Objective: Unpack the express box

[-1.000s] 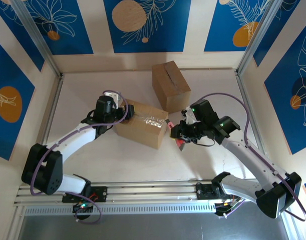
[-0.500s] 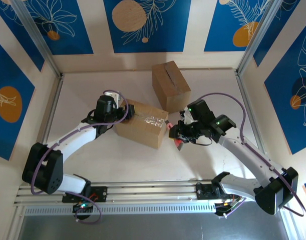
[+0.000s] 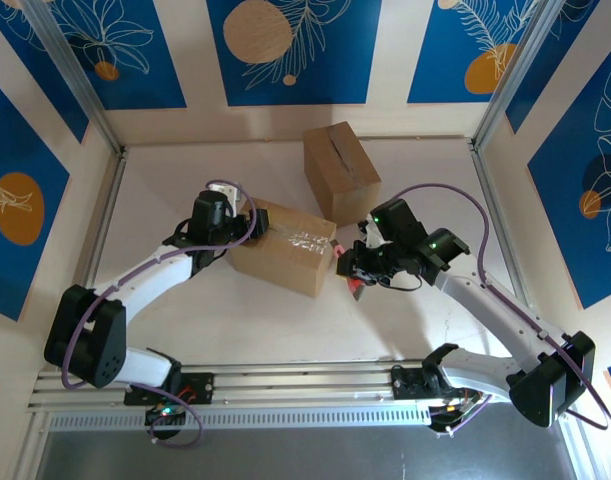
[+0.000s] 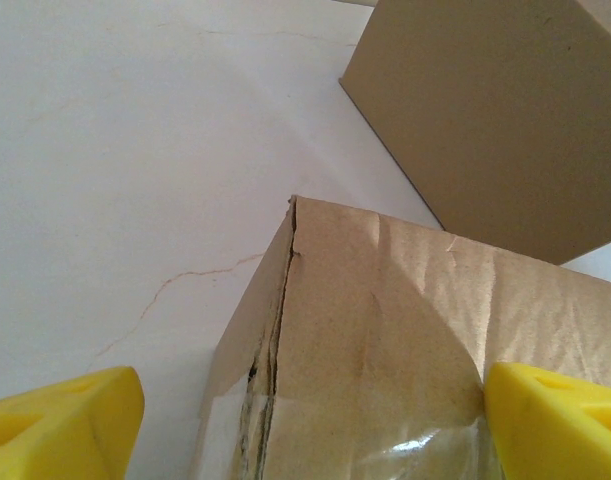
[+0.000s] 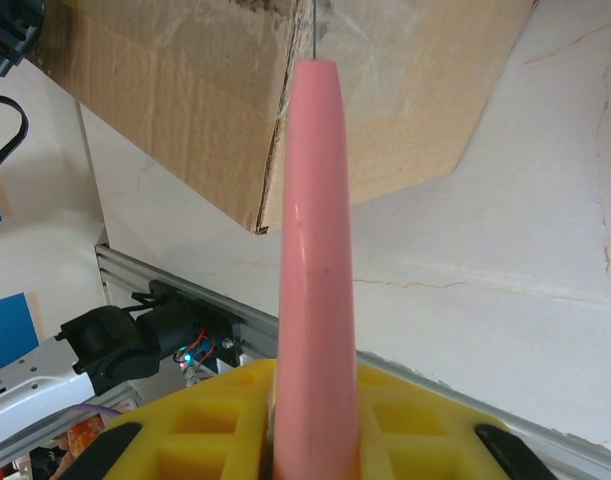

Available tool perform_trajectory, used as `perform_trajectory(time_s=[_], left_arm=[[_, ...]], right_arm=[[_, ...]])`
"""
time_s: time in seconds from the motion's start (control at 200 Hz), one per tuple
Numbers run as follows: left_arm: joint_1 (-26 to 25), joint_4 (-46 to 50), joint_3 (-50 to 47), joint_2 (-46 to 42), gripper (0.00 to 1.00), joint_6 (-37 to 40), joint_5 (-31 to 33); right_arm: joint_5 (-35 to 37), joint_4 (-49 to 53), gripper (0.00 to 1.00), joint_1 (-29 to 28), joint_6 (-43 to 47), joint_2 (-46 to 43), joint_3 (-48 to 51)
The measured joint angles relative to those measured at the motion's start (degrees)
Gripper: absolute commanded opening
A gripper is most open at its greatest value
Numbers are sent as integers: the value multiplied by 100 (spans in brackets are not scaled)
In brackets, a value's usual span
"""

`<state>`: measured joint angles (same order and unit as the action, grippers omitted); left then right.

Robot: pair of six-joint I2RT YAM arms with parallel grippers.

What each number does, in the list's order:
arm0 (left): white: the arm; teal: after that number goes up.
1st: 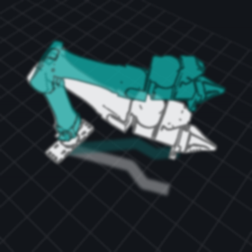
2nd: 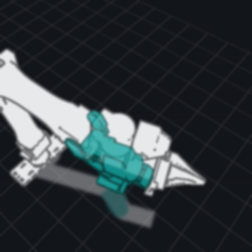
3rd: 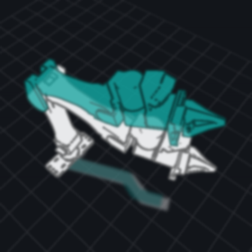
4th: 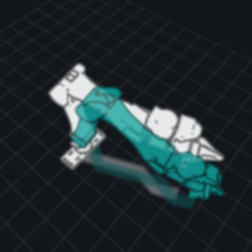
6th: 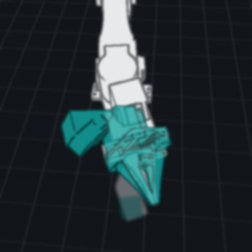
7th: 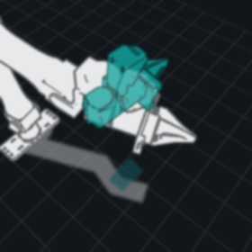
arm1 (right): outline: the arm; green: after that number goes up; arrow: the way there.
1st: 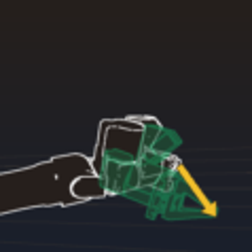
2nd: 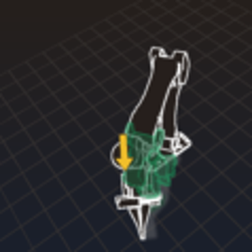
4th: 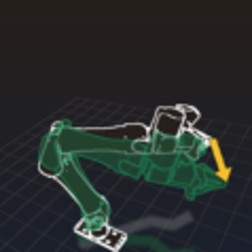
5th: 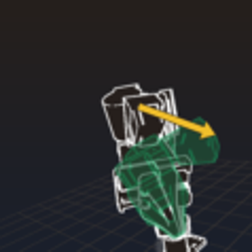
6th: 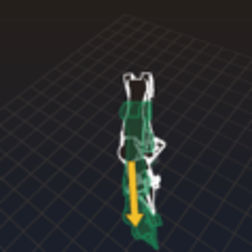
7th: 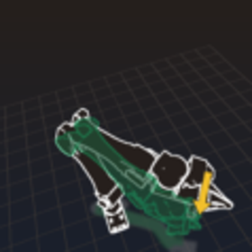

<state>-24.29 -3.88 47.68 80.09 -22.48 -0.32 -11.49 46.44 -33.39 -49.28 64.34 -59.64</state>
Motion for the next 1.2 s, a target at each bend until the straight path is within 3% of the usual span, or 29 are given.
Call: perform_trajectory(time_s=[1.201], left_arm=[[0,-17,28,57,88,-15,0]], right_arm=[[144,-39,0,0,2,234,-153]])
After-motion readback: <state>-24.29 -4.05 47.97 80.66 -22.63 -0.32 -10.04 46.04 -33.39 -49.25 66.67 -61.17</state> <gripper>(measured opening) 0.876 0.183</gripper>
